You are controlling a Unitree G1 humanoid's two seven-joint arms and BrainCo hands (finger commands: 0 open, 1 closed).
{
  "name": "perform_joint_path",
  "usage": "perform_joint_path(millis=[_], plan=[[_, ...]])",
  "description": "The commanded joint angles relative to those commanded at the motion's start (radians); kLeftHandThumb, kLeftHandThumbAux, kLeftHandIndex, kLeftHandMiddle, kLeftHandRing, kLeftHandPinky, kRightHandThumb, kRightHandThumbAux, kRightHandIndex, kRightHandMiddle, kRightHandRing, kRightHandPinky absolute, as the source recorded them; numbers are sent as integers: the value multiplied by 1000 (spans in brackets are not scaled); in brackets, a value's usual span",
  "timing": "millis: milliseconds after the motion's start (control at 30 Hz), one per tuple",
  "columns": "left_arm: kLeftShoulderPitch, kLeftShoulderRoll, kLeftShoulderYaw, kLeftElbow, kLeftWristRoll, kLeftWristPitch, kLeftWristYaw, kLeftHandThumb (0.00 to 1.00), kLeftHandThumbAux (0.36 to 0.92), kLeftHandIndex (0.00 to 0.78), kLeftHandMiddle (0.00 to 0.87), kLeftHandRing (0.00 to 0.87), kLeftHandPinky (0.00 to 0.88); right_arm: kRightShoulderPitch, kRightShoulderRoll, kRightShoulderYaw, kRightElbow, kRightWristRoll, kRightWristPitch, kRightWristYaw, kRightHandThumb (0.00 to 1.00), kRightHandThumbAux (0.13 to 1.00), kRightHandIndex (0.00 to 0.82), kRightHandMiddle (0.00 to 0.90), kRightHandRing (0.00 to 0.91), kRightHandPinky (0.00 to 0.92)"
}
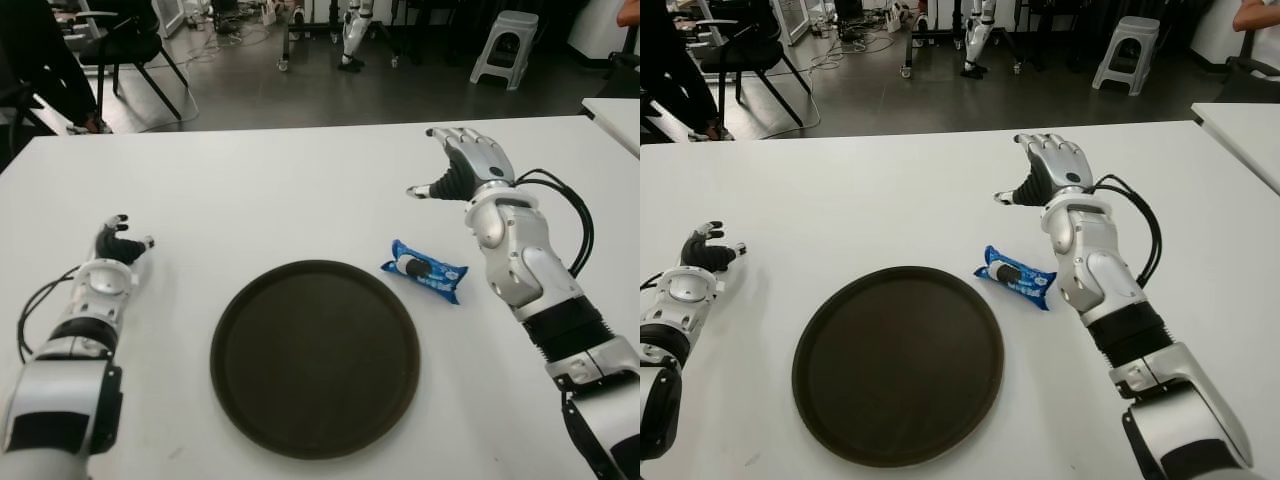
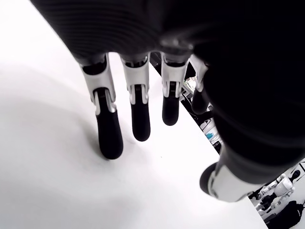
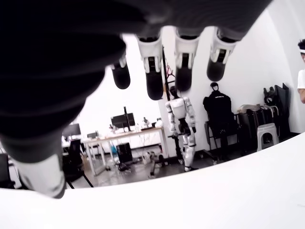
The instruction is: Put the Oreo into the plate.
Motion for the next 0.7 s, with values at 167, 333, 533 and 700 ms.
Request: perform_joint_path(millis=[167,333,533,700], plan=[[1,0,-2,0,1,-2,4,232,747,46,145,186,202,10,3,-6,-1,11,-3,8,146,638,0,6,0,3],[-2,0,-8,1,8,6,6,221,752,43,139,181,200,14,-2,4,6,-2,-8,10,137,634,0,5,0,0],[-3,-1,-5,0,3,6,-1,220,761,37,127,174,200,16,-11,11,14,-4,-17,9,145,629,0,0,0,0],[-1,-2,4,-2,-5,-2,-5,239,755,38,128,176,208,21,-18,19,8,-6,-12,21,132,620,0,0,0,9]])
